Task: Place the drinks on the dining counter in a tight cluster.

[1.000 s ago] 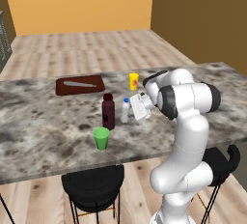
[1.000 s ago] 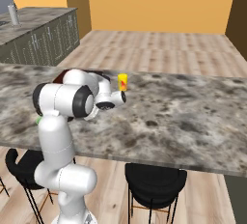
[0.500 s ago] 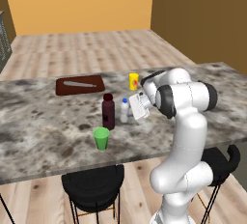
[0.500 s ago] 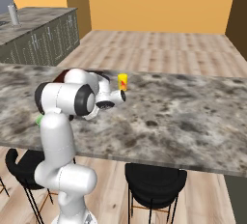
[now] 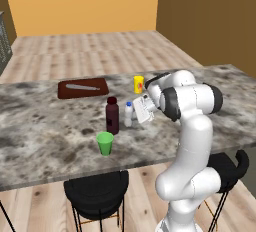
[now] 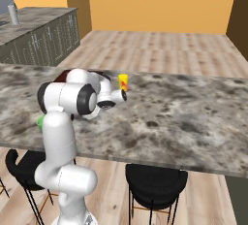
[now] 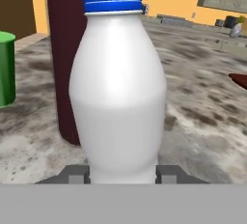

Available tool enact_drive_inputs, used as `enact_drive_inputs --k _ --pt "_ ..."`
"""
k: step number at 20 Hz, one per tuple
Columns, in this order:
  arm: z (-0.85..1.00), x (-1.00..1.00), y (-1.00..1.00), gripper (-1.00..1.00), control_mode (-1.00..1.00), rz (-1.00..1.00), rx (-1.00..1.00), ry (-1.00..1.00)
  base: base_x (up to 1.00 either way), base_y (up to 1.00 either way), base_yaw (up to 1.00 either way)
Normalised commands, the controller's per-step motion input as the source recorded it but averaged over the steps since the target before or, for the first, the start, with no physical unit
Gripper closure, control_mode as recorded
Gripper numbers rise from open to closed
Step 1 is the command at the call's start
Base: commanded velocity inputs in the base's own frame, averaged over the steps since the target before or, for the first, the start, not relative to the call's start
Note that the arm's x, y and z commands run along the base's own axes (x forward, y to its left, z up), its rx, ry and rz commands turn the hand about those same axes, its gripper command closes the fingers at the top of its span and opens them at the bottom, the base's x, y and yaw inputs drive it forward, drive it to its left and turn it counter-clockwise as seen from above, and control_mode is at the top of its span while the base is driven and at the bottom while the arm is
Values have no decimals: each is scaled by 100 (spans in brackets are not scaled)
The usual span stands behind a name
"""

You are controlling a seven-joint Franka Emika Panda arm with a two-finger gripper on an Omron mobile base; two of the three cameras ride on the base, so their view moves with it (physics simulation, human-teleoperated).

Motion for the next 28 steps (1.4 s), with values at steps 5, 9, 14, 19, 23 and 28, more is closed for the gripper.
enact_drive_inputs --k 5,9,14,19,23,28 --pt "-7 13 0 100 -100 2 0 0 0 0 0" --pt "-5 19 0 100 -100 1 0 -1 0 0 0" --pt "-8 4 0 100 -100 3 0 -1 0 0 0" --pt "-11 -3 -2 -100 -100 4 0 -2 0 0 0" --pt "0 -18 -19 -100 -100 5 0 -12 0 0 0" --pt "8 -23 -24 -100 -100 2 0 -10 0 0 0"
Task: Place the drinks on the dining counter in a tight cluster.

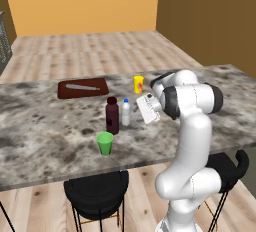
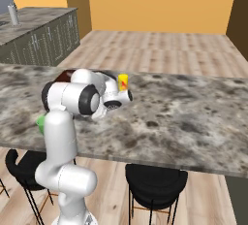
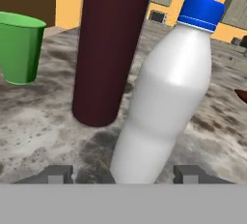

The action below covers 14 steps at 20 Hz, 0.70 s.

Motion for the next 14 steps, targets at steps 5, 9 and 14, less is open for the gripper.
enact_drive_inputs --k 5,9,14 --pt "14 -22 -10 -100 -100 0 0 -3 0 0 0" --pt "31 -39 0 -100 -100 -10 -1 0 0 0 0" --pt "24 -51 -5 -100 -100 -26 -10 0 0 0 0"
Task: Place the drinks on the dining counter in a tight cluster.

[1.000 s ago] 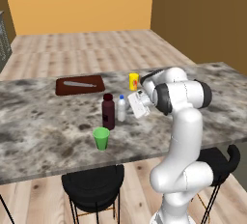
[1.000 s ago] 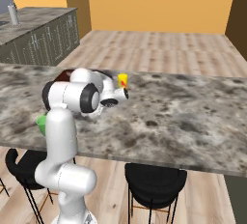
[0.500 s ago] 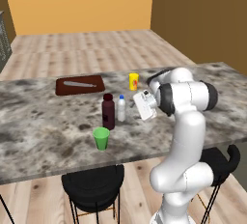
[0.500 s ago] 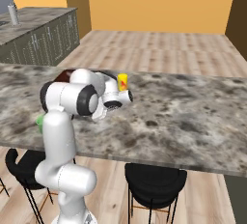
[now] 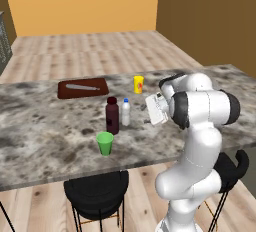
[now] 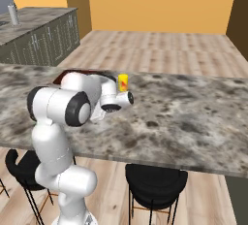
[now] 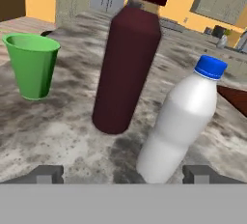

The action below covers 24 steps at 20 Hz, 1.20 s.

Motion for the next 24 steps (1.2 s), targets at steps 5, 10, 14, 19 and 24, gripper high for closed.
enact_drive_inputs --k 5,10,14,19,24 --pt "23 -52 -4 -100 -100 -29 -7 0 0 0 0" --pt "38 -41 0 -100 -100 -14 -13 8 0 0 0" --pt "37 -43 0 -100 -100 -9 -13 10 0 0 0" --pt "33 -40 -4 -100 -100 -15 -8 20 0 0 0" --pt "23 -46 -10 -100 -100 -28 -3 11 0 0 0"
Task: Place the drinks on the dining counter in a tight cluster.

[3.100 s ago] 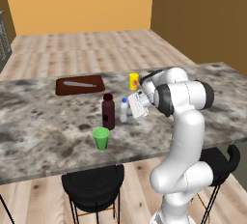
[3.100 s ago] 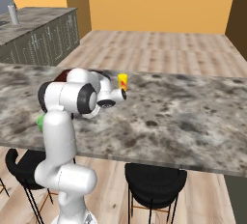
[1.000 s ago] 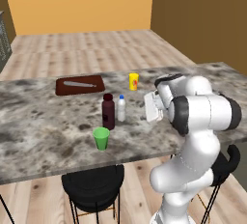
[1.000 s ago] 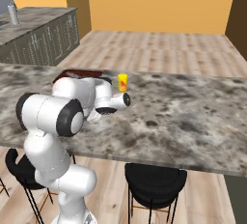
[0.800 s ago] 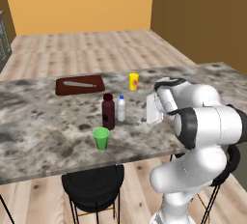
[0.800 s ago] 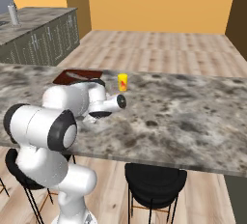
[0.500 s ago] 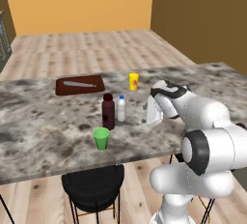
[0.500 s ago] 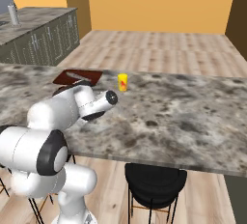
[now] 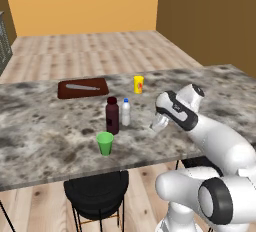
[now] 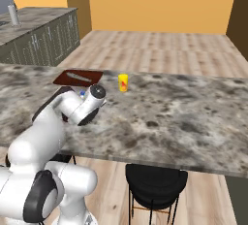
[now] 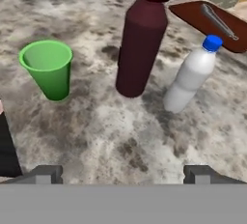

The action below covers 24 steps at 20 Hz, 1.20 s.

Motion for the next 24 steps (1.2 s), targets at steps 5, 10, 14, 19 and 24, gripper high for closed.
enact_drive_inputs --k 5,10,14,19,24 --pt "18 -29 -18 -100 -100 -45 -4 16 0 0 0" --pt "6 -28 -13 -100 -100 -56 -1 9 0 0 0" --pt "6 -18 -7 -100 -100 -49 -3 0 0 0 0" --pt "4 -10 -3 -100 -100 -24 -1 0 0 0 0" --pt "0 0 0 -100 -100 0 0 0 0 0 0"
